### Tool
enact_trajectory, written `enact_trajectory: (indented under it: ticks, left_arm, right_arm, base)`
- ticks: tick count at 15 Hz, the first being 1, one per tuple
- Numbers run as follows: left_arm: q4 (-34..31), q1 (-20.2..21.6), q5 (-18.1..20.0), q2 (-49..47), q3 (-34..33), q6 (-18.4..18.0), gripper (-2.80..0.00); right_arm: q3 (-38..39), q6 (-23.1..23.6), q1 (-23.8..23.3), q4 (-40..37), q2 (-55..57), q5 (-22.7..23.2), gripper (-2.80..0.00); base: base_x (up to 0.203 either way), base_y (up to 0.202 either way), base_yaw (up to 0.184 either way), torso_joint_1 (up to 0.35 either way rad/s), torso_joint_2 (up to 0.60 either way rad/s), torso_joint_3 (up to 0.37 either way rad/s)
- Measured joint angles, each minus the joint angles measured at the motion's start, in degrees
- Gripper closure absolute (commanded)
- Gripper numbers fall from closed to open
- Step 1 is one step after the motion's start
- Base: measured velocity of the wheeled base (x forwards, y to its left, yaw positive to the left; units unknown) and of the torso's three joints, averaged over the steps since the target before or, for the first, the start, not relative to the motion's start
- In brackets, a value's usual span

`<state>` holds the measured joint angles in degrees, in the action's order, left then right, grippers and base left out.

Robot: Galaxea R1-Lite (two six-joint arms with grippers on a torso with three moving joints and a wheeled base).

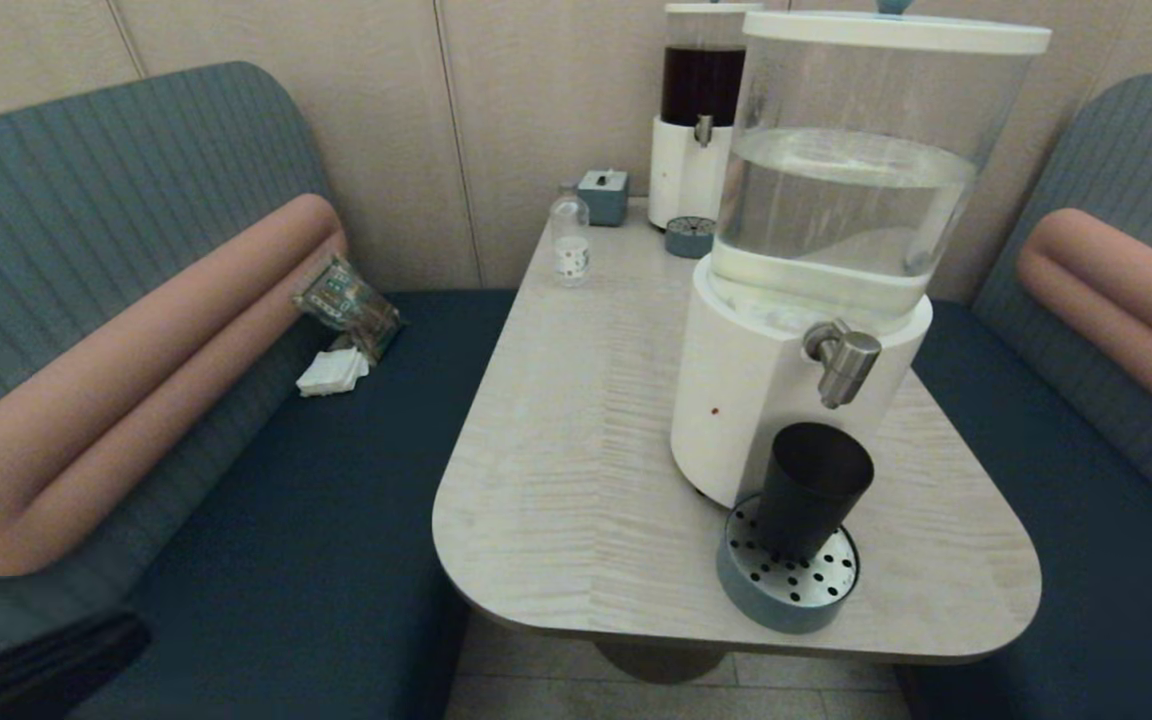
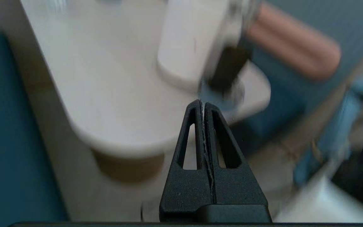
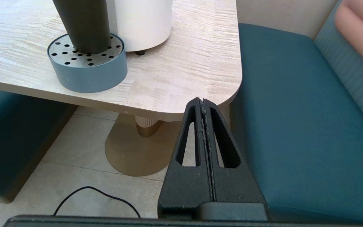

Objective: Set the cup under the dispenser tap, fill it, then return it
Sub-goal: Place the cup next to the water dispenser

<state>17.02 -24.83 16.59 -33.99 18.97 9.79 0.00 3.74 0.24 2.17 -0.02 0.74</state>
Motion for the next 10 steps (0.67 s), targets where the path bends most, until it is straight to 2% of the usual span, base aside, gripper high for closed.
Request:
enact_trajectory:
  ticks: [1,3,6,8,10]
  left_arm:
    - [-1.15,0.07,1.68,2.56,-2.78,-0.43,-2.8]
    - [-3.36,0.17,7.76,5.99,-7.29,-0.58,-2.8]
    - [-4.03,0.11,14.81,4.73,-8.98,-1.53,-2.8]
    - [-1.23,0.06,19.59,-0.03,-9.11,-4.35,-2.8]
    - [5.38,0.06,22.37,-7.12,-8.72,-7.01,-2.8]
  right_arm:
    - [0.0,0.0,-0.02,0.0,0.0,0.02,0.0]
    - [0.0,0.0,-0.02,0.0,0.0,0.01,0.0]
    - [0.0,0.0,-0.02,0.0,0.0,0.02,0.0]
    - [0.0,0.0,-0.02,0.0,0.0,0.02,0.0]
    - [0.0,0.0,-0.02,-0.02,0.0,0.02,0.0]
  base:
    - [0.0,0.0,0.0,0.0,0.0,0.0]
    - [0.0,0.0,0.0,0.0,0.0,0.0]
    - [0.0,0.0,0.0,0.0,0.0,0.0]
    - [0.0,0.0,0.0,0.0,0.0,0.0]
    - [0.0,0.0,0.0,0.0,0.0,0.0]
